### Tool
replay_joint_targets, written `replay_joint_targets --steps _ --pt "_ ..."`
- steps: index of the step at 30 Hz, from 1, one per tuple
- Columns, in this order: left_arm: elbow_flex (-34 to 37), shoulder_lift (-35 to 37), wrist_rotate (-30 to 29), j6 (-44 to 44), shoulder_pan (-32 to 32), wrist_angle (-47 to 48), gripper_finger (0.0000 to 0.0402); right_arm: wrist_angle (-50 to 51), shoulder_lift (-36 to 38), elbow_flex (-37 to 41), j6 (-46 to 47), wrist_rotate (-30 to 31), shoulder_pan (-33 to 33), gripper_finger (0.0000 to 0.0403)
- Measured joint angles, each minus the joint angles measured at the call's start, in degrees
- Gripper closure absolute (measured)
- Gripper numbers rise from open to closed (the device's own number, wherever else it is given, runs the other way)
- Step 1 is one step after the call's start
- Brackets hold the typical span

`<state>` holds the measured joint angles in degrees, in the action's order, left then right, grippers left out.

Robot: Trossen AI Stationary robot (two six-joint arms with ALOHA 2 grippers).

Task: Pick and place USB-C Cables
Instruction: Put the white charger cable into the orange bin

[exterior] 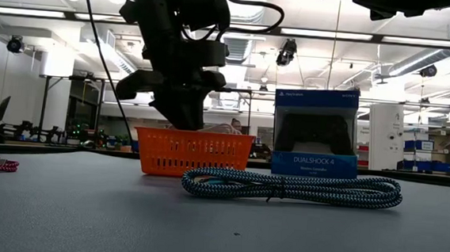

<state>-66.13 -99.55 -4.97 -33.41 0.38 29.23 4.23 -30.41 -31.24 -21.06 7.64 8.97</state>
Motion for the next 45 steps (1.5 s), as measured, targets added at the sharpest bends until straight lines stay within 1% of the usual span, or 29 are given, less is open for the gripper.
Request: replay_joint_targets --steps 35,45 --pt "0.00 0.04 -0.07 0.14 0.00 1.91 0.0342 0.07 0.00 0.00 0.04 -0.02 0.02 0.0365" --pt "0.00 0.04 -1.39 0.05 -0.01 1.86 0.0342 0.07 0.00 0.00 0.02 -0.02 0.02 0.0365"
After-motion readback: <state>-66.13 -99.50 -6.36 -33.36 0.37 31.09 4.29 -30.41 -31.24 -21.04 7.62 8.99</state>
